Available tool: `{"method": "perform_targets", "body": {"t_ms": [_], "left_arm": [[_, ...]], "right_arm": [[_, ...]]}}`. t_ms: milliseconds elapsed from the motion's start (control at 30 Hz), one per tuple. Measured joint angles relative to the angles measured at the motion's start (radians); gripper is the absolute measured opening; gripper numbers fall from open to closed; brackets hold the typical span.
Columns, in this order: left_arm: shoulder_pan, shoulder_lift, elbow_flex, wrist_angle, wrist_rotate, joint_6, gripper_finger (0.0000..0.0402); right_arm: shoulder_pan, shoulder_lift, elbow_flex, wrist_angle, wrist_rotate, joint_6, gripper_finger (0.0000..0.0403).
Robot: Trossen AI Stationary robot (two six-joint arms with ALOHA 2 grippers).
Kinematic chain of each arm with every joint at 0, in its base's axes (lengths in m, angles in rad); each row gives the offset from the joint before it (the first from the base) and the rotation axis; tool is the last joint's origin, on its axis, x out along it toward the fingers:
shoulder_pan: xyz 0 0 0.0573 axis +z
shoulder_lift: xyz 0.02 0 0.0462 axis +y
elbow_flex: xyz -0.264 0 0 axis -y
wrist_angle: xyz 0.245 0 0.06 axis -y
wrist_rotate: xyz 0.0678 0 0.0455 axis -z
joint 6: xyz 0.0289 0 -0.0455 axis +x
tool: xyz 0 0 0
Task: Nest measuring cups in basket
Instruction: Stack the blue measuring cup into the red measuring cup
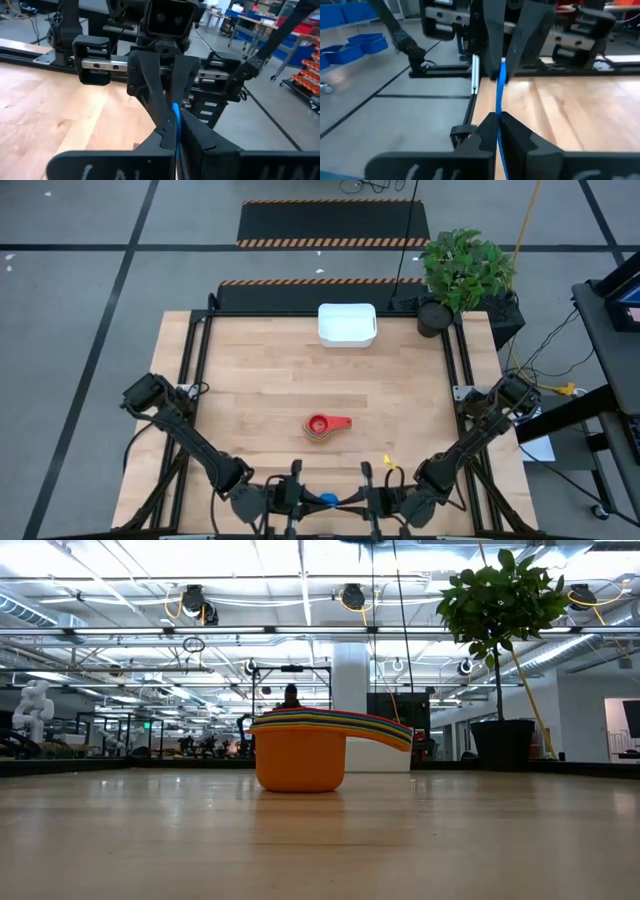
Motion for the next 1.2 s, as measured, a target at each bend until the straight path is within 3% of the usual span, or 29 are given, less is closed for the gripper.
{"method": "perform_targets", "body": {"t_ms": [467, 600, 867, 1033, 1200], "left_arm": [[0.022, -0.002, 0.000, 0.010, 0.004, 0.062, 0.0005], [0.053, -0.002, 0.000, 0.008, 0.043, 0.072, 0.0009], [0.116, -0.002, 0.000, 0.007, 0.115, 0.108, 0.0009], [0.153, -0.012, 0.000, -0.005, 0.169, 0.130, 0.0007], [0.172, -0.078, 0.000, -0.140, 0.185, 0.150, 0.0010]], "right_arm": [[0.001, 0.000, -0.002, 0.005, 0.021, -0.014, 0.0006], [0.000, 0.000, -0.002, 0.007, 0.086, -0.064, 0.0041], [-0.023, 0.000, -0.002, 0.013, 0.089, -0.125, 0.0132], [-0.036, -0.009, -0.002, 0.037, 0.082, -0.160, 0.0135], [-0.037, -0.114, -0.002, -0.103, 0.041, -0.073, 0.0134]]}}
